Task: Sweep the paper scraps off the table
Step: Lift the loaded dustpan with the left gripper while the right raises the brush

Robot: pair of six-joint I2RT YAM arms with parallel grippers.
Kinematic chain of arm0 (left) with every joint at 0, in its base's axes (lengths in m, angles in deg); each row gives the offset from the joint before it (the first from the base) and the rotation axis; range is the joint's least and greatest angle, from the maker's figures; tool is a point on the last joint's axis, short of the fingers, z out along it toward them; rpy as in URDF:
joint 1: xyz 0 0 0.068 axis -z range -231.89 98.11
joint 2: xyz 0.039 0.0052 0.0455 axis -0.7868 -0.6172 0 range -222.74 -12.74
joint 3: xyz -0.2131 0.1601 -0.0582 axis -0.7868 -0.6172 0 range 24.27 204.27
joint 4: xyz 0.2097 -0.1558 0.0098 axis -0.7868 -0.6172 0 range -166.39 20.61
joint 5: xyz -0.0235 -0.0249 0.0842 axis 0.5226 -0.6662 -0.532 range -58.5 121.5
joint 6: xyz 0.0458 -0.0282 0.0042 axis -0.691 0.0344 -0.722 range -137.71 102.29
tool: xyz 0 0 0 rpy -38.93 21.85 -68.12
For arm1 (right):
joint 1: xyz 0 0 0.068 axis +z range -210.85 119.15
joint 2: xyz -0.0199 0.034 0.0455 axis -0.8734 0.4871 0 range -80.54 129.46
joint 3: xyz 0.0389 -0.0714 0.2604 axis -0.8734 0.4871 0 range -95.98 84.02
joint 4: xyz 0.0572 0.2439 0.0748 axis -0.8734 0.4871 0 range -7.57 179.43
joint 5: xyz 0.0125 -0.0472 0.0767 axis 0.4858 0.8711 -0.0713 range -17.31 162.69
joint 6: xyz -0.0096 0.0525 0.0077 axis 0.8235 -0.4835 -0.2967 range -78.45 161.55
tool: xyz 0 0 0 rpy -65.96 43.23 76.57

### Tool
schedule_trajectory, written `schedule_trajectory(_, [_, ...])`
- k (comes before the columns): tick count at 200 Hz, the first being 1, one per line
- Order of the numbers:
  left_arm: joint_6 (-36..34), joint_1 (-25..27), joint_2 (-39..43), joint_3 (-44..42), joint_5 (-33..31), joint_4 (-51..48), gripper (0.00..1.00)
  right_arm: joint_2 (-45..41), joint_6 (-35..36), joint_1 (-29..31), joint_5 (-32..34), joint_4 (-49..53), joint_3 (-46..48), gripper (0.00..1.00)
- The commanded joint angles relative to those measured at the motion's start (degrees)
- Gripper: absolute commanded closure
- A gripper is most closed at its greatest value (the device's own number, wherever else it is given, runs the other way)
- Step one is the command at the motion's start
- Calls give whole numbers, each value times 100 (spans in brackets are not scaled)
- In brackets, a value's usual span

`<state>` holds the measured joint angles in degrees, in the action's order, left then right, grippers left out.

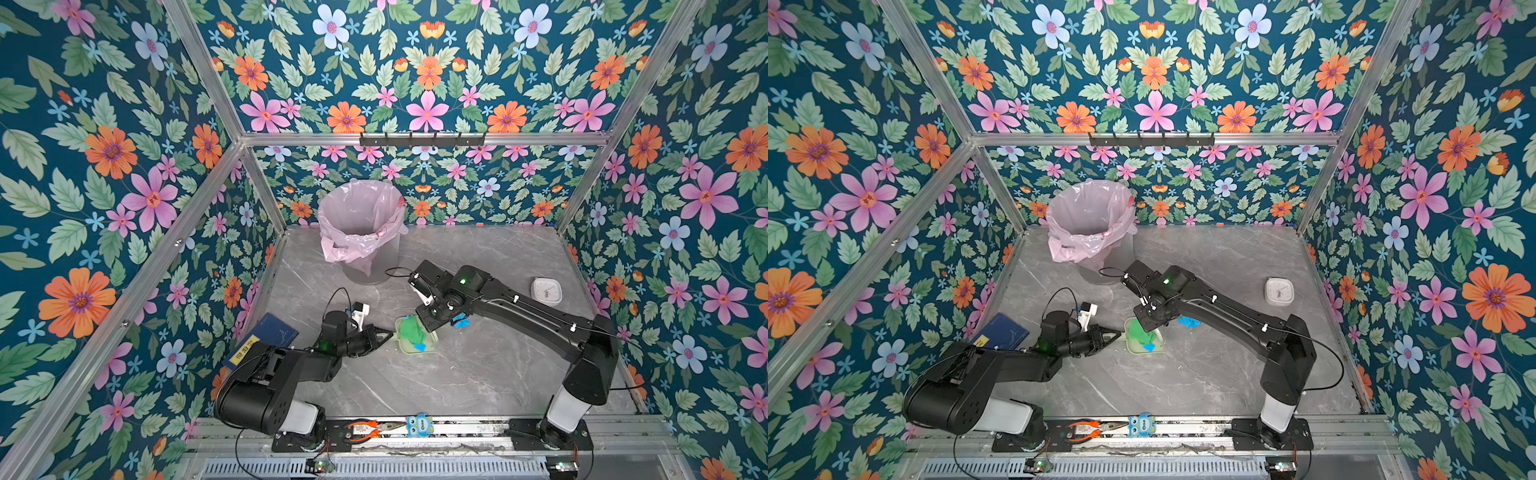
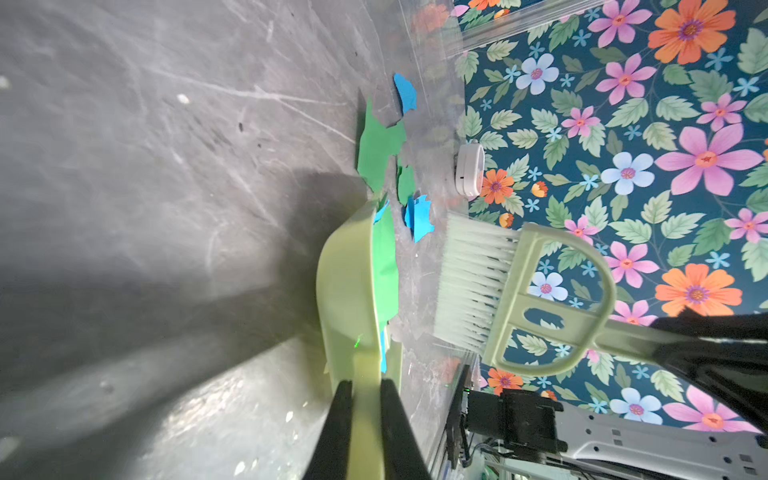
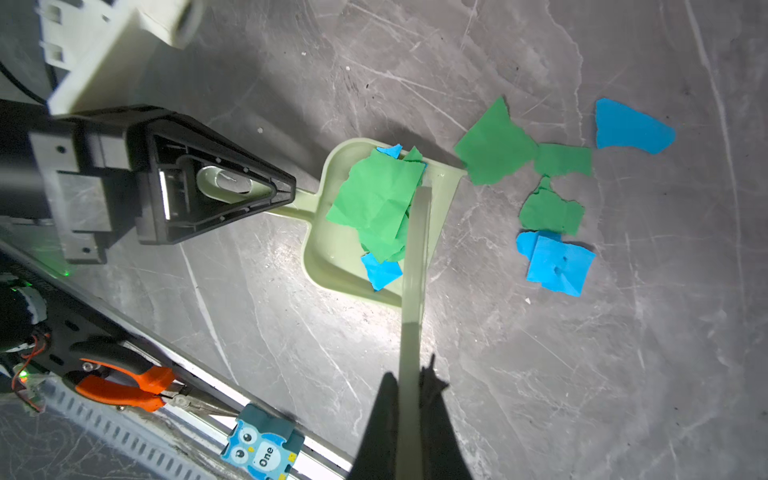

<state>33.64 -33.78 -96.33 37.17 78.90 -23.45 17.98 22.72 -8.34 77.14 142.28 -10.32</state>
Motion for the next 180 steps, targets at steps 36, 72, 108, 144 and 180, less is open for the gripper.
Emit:
schedule_trajectory(36, [1131,-14,-540,-64,529,2283,100,-740,-156,-484,87,7,51,100])
schedule_trajectory(72, [2047,-5,-746,-23,621,3386,100,-1224,-198,-873,228,-31,219,100])
schedule_trajectory(108, [2231,0,-290,246,494,2752,100,-1621,-249,-1272,342,-59,390,100])
schedule_trajectory(144, [1237,-5,805,1049,205,71,100,-1992,-322,-1583,328,-228,655,100])
schedule_trajectory(180, [998,0,1238,1905,223,-1072,100,-2108,-330,-1669,335,-307,750,100])
